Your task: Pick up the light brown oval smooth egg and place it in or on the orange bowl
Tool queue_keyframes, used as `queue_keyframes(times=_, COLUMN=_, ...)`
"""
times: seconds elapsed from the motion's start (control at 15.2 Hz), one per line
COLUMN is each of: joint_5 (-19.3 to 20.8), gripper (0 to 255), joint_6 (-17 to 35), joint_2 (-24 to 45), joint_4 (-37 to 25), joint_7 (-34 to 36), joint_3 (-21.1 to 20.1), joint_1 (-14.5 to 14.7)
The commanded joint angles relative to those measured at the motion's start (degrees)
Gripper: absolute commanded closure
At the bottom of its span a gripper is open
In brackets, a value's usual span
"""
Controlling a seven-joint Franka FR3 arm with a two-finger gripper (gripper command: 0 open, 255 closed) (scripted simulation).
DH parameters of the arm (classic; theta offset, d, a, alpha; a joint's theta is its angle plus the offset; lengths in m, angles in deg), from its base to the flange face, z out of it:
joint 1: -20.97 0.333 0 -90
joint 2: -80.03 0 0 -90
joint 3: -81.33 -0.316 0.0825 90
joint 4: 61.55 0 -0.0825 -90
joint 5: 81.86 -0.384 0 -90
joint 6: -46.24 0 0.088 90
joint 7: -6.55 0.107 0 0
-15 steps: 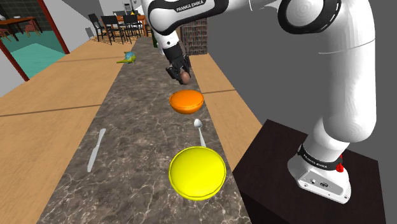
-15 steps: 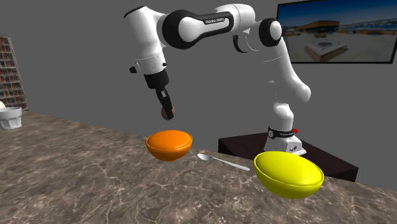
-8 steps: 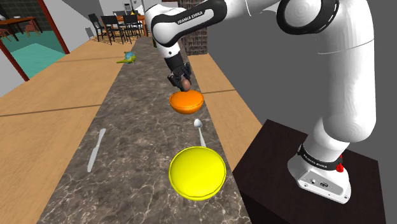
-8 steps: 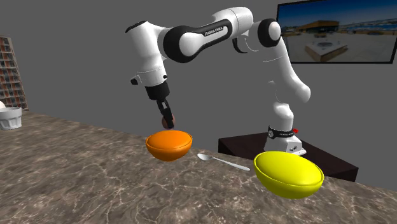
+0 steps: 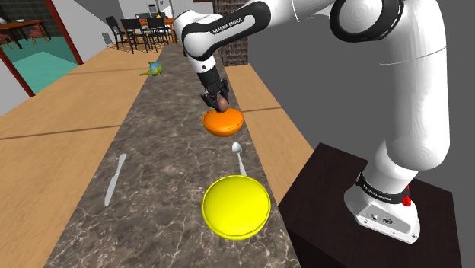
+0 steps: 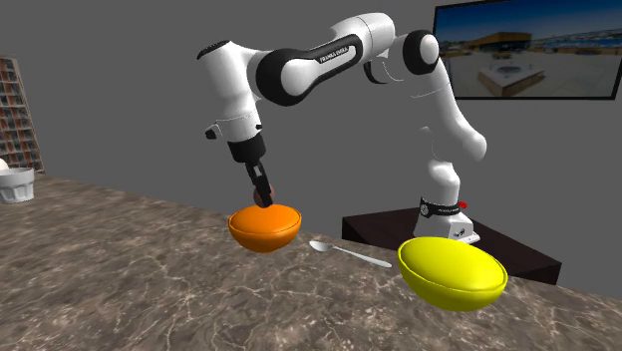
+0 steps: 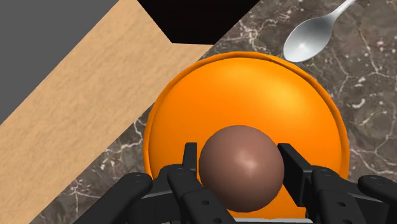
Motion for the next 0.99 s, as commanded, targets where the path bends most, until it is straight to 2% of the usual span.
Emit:
queue_keyframes(times=0.0, joint_5=0.00, gripper=255, joint_6=0.01, joint_2=-0.01, joint_4=0.00, joint_7=0.00, joint_3=0.00, joint_1=0.00)
queue_keyframes(times=0.07, joint_5=0.00, gripper=0, joint_6=0.01, joint_2=-0.01, joint_4=0.00, joint_7=0.00, joint_3=0.00, joint_1=0.00)
queue_keyframes(times=0.4, joint_5=0.00, gripper=0, joint_6=0.01, joint_2=-0.01, joint_4=0.01, joint_7=0.00, joint_3=0.00, joint_1=0.00)
queue_keyframes(times=0.66, joint_5=0.21, gripper=0, joint_6=-8.30, joint_2=2.42, joint_4=-10.72, joint_7=-0.45, joint_3=-0.13, joint_1=1.52)
queue_keyframes(times=0.92, joint_5=0.21, gripper=0, joint_6=-8.30, joint_2=2.42, joint_4=-10.72, joint_7=-0.45, joint_3=-0.12, joint_1=1.53)
